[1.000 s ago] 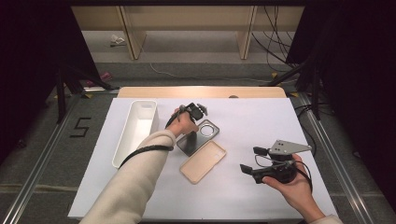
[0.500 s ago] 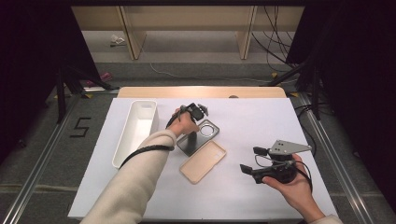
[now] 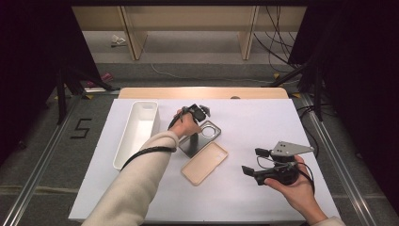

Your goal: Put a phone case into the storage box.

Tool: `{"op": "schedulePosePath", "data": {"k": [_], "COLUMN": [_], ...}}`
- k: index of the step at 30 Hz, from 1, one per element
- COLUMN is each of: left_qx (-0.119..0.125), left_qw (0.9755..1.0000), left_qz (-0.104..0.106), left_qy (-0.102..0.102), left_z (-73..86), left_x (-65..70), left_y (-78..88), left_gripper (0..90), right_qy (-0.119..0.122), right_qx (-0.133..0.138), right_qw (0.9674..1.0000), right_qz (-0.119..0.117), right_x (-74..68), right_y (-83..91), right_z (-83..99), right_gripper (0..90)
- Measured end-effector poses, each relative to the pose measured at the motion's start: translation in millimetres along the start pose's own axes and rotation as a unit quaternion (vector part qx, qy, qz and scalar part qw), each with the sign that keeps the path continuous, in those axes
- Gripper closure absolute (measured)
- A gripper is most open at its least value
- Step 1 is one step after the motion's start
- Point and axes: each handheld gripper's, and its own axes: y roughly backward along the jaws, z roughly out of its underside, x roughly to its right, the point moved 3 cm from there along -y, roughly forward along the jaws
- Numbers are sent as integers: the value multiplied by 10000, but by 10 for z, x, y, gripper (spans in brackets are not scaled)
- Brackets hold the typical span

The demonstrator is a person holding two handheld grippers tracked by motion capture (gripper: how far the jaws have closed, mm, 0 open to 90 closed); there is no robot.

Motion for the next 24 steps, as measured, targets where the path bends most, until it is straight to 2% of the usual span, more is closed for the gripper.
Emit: {"op": "schedulePosePath", "data": {"k": [19,24], "left_qx": [37,-14], "left_qw": [9997,9997], "left_qz": [-30,-89], "left_qy": [235,215], "left_z": [-6,-8], "left_x": [4,10], "left_y": [-9,-3], "left_gripper": [876,880], "right_qy": [3,7], "right_qx": [-1,-3], "right_qw": [10000,10000], "right_qz": [-9,-9], "right_x": [-1,-2], "right_y": [0,0], "right_z": [1,1], "right_gripper": [160,160]}}
